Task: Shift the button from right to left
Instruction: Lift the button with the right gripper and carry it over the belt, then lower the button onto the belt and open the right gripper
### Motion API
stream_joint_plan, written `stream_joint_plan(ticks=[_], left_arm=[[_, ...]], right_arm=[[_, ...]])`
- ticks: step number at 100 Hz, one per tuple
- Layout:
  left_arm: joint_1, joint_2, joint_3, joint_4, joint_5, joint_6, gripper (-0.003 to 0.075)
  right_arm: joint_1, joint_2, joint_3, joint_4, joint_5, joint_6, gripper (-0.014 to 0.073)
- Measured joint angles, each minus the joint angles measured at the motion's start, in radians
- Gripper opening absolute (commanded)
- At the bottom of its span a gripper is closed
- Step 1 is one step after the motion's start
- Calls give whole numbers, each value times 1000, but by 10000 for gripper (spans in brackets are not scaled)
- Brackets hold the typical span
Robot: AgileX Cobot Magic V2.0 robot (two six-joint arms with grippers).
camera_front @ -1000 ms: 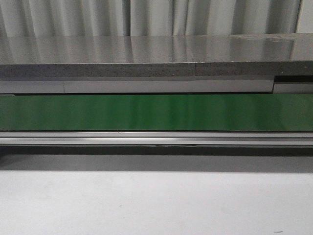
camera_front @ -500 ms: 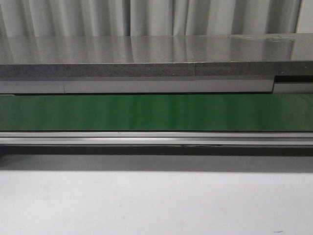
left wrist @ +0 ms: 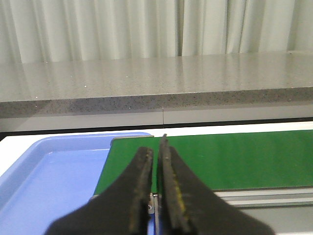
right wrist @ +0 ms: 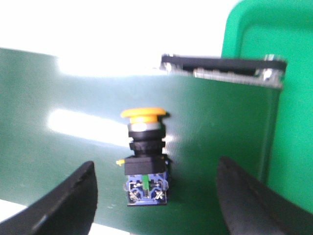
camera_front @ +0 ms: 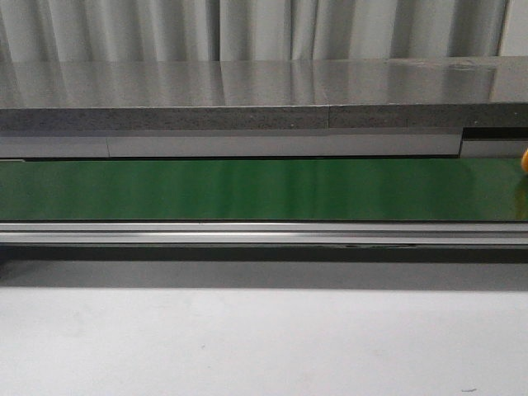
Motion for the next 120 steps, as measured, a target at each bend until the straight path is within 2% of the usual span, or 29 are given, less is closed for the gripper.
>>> stream_joint_plan(ticks=[20,36,54,71,89,101,120], left_arm=[[0,0,0,0,0,0,5],[0,0,0,0,0,0,5],[0,0,0,0,0,0,5],[0,0,0,0,0,0,5],[0,0,0,0,0,0,5],[0,0,0,0,0,0,5],[0,0,0,0,0,0,5]], right_arm=[[57,-192,108,6,-144,-26,489],[117,-369,310,5,-340,-46,489],[173,-559,527,1,-497,-49,489],[195,-711,648,1,-521,-49,489],[195,-841,733,5,-475,-49,484],[195,-887,770,9,-468,-49,385],[195,-903,778,15,-466,-49,90]])
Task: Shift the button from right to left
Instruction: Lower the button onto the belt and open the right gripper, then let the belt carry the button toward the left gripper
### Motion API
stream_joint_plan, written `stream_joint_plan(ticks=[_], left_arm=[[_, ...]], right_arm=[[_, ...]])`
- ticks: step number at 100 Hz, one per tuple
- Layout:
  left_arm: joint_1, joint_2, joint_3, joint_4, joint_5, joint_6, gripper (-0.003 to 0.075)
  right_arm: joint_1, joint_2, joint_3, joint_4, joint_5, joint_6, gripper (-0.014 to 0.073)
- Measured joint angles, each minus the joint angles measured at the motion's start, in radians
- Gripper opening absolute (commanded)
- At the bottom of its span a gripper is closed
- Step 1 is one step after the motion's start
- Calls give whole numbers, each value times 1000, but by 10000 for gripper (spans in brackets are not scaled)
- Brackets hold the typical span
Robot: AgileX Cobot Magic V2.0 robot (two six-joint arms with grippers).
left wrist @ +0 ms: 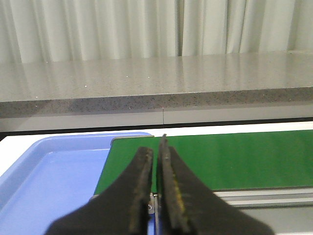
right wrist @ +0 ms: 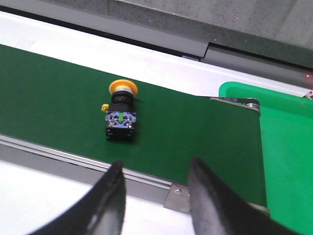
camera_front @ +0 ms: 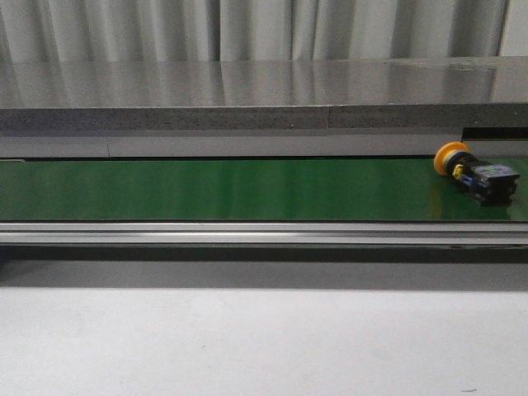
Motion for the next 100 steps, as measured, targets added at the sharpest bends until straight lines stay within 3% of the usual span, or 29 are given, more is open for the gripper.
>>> stream_joint_plan(ticks=[13,82,100], left_arm=[[0,0,0,0,0,0,5],[0,0,0,-9,1,0,5],[0,23,-47,-19,66,0,5]], right_arm=[[0,0,0,0,-2,0,-72],[0,0,0,3,-2,0,-64],[0,0,0,3,-2,0,-64]])
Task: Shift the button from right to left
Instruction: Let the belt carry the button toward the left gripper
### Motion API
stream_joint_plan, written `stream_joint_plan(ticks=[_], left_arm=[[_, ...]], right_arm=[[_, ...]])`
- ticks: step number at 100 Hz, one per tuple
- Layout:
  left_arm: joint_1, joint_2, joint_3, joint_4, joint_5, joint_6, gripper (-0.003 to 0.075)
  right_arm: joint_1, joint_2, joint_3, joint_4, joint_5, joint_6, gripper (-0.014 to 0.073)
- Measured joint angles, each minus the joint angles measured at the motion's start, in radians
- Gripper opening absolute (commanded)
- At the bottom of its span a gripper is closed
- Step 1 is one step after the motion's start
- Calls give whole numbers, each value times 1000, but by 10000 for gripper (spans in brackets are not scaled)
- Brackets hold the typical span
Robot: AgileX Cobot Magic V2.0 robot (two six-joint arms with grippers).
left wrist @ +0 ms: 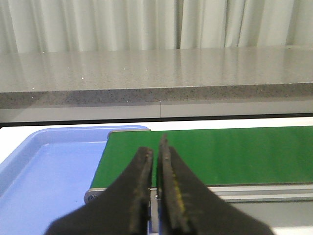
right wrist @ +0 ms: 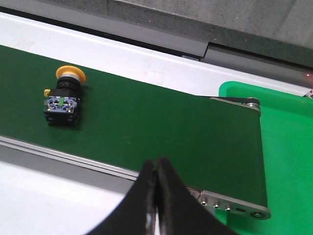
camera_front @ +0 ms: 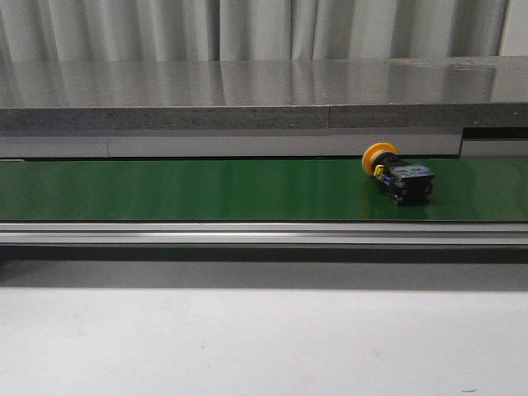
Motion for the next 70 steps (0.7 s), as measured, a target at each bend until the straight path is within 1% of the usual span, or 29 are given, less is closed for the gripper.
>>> stream_joint_plan(ticks=[19,51,61,70], left_arm=[[0,164,-157,-2,95,0,5],[0,596,-511,-9,316,0,5],[0,718,-595,-22,381,0,5],[0,816,-654,-31,411,0,5]], right_arm=[[0,0,0,2,0,0,-64],[0,0,0,2,0,0,-64],[0,0,0,2,0,0,-64],[0,0,0,2,0,0,-64]])
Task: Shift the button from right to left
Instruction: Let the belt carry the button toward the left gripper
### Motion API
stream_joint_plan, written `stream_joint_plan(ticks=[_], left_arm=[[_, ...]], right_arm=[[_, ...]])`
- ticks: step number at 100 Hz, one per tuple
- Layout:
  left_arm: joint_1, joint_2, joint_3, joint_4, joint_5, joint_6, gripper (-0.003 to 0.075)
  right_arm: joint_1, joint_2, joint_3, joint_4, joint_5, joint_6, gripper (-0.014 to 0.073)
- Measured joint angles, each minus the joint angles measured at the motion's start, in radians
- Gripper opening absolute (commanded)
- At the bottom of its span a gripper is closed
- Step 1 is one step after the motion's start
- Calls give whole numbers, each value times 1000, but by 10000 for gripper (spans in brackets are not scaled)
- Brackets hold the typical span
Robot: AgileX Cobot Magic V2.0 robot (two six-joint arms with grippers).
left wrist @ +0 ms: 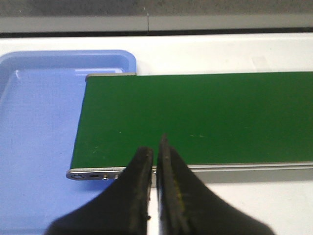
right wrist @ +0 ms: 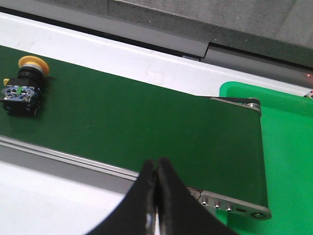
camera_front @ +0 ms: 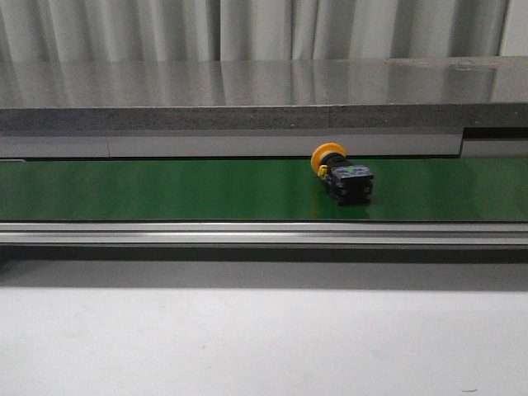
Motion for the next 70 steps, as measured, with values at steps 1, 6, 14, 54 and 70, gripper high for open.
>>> stream_joint_plan(ticks=[1,6,14,54,70], left_arm=[[0,7,-4,-1,5,0,5],[0,51,-27,-2,13,0,5],[0,107,-51,-5,15,0,5],[0,191,-81,-7,17,0,520],[0,193,-81,-7,19,0,736]], right_arm=[[0,0,0,0,0,0,-64],[0,0,0,0,0,0,-64],[0,0,0,0,0,0,-64],[0,0,0,0,0,0,-64],[0,0,0,0,0,0,-64]])
